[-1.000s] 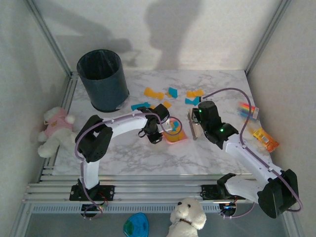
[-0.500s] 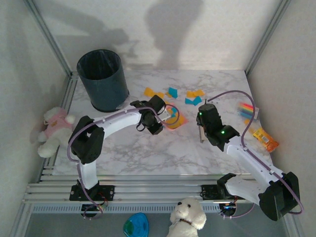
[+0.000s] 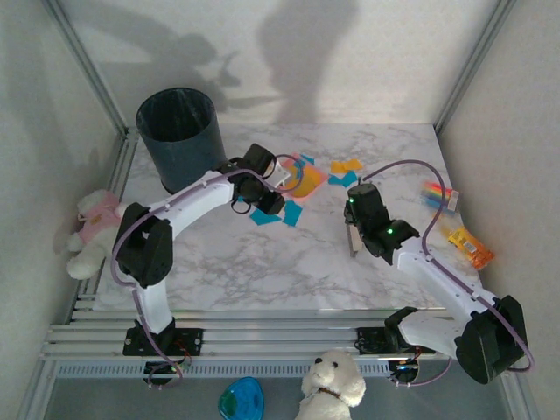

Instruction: Sweep away the paper scraps from the table

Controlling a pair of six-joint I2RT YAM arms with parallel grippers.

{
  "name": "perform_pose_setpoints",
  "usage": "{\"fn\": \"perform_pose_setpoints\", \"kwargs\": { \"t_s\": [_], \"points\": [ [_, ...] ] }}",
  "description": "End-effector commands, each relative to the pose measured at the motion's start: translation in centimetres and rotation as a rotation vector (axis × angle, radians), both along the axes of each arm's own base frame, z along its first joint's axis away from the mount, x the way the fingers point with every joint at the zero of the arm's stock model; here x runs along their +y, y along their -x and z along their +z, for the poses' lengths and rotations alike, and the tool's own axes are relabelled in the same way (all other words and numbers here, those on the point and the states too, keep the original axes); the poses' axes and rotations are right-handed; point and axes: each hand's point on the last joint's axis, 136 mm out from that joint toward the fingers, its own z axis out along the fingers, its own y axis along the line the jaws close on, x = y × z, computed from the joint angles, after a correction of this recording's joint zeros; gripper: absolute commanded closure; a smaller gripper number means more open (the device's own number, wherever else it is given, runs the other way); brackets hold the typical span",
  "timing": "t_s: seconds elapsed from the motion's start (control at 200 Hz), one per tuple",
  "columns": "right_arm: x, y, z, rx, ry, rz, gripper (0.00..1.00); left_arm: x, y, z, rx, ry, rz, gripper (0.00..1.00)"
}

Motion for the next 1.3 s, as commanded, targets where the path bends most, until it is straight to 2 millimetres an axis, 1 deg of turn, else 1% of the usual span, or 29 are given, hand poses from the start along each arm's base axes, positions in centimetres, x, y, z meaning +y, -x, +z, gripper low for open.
{"fn": "perform_pose_setpoints", "kwargs": {
  "t_s": [0.0,0.11,0.26,0.365,0.471,0.721,0.851,1.016,1.297],
  "points": [
    [0.6,-0.9,1.2,-0.035,-0.038,0.000,1.00,-1.0,-1.3,6.6,-0.093,0.163,0.015,1.00],
    [1.0,-1.0,1.3,-0.035,-0.048,0.015,1.00,-0.8,-2.0,8.8,-0.111,0.209,0.038,1.00],
    [1.2,-1.2,1.3,-0.042,-0.052,0.025,1.00,-0.1,-3.2,10.8,-0.127,0.235,0.073,1.00],
    [1.5,-1.3,1.4,-0.044,-0.059,0.041,1.00,0.5,-4.1,12.6,-0.135,0.264,0.091,1.00],
    [1.8,-1.3,1.4,-0.043,-0.065,0.055,1.00,0.9,-4.6,14.3,-0.152,0.296,0.090,1.00],
    [2.1,-1.4,1.1,-0.030,-0.062,0.062,1.00,2.1,-6.0,17.3,-0.169,0.387,0.127,1.00],
    [2.1,-1.4,1.1,-0.028,-0.062,0.065,1.00,2.8,-6.3,19.0,-0.170,0.456,0.131,1.00],
    [2.1,-1.4,1.0,-0.020,-0.059,0.070,1.00,4.9,-7.1,20.8,-0.167,0.539,0.172,1.00],
    [2.1,-1.3,1.1,-0.016,-0.062,0.069,1.00,8.5,-8.6,22.6,-0.134,0.668,0.255,1.00]
  ]
}}
